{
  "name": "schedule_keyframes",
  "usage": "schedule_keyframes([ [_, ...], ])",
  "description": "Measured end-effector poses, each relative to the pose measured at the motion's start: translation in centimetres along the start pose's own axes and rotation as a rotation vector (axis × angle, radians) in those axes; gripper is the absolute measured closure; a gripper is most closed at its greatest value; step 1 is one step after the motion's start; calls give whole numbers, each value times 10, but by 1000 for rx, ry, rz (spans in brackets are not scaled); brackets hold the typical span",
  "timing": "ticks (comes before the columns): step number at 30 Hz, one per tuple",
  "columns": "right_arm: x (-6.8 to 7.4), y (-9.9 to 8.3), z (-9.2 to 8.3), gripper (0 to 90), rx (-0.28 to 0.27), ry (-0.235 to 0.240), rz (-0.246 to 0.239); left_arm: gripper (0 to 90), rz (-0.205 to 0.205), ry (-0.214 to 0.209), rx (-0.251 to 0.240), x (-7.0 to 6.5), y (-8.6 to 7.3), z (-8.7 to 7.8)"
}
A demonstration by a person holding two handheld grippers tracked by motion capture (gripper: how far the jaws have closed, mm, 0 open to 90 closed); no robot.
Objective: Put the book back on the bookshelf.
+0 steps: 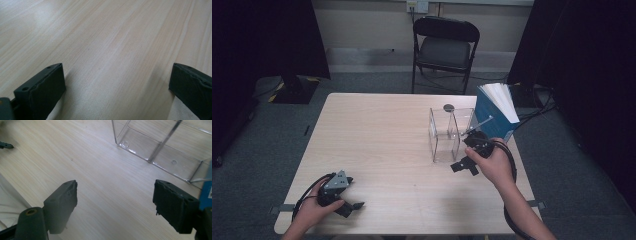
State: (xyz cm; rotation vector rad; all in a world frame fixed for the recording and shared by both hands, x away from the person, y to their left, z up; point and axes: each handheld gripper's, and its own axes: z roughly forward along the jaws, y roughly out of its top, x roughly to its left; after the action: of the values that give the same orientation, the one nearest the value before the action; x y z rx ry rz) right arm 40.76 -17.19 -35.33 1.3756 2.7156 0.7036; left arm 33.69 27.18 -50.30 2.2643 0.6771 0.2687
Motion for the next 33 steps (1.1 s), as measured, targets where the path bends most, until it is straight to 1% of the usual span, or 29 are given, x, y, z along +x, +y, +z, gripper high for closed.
schedule_keyframes([
  [1,2,1,2,192,4,2,0,0,-1,-4,-4,0,0,0],
  [3,4,2,4,191,14,-1,-19,0,0,0,0,0,0,0],
  [4,6,3,6,192,8,-2,-21,0,-1,-5,-2,0,0,0],
  [5,7,3,7,191,11,3,-28,0,0,0,0,0,0,0],
  [6,8,4,9,191,11,5,-30,0,-1,-4,-4,0,0,0],
  [8,10,4,12,191,16,2,-44,0,-1,0,-1,0,0,0],
  [9,12,5,13,192,29,1,-42,0,0,0,0,0,0,0],
  [11,14,6,17,192,31,18,-50,0,-1,-5,-4,0,0,0],
  [12,15,6,19,192,29,12,-52,0,-2,-2,-1,0,0,0],
  [13,17,7,21,192,32,18,-63,0,0,0,0,0,0,0],
  [15,20,9,24,192,29,27,-61,0,0,0,0,0,0,0],
  [16,22,10,26,192,26,30,-69,0,0,0,-1,0,0,0],
  [17,24,10,28,192,27,30,-73,0,-1,0,-1,0,0,0],
  [18,24,11,30,192,18,30,-88,0,0,0,0,0,0,0],
  [19,26,12,32,192,16,30,-85,0,0,0,0,0,0,0],
  [20,28,12,34,192,25,38,-90,0,-1,-4,-2,0,0,0],
  [22,31,13,39,191,23,40,-106,0,0,0,0,0,0,0],
  [24,34,14,43,191,34,46,-111,0,0,-4,-2,0,0,0],
  [28,38,14,51,191,42,45,-136,0,-1,-2,-1,0,0,0],
  [30,41,15,55,191,47,55,-136,0,-2,-1,0,0,0,0],
  [31,41,14,57,191,47,50,-144,0,-1,-1,-2,0,0,0],
  [33,42,14,60,192,48,53,-143,0,-1,-5,-3,0,0,0],
])
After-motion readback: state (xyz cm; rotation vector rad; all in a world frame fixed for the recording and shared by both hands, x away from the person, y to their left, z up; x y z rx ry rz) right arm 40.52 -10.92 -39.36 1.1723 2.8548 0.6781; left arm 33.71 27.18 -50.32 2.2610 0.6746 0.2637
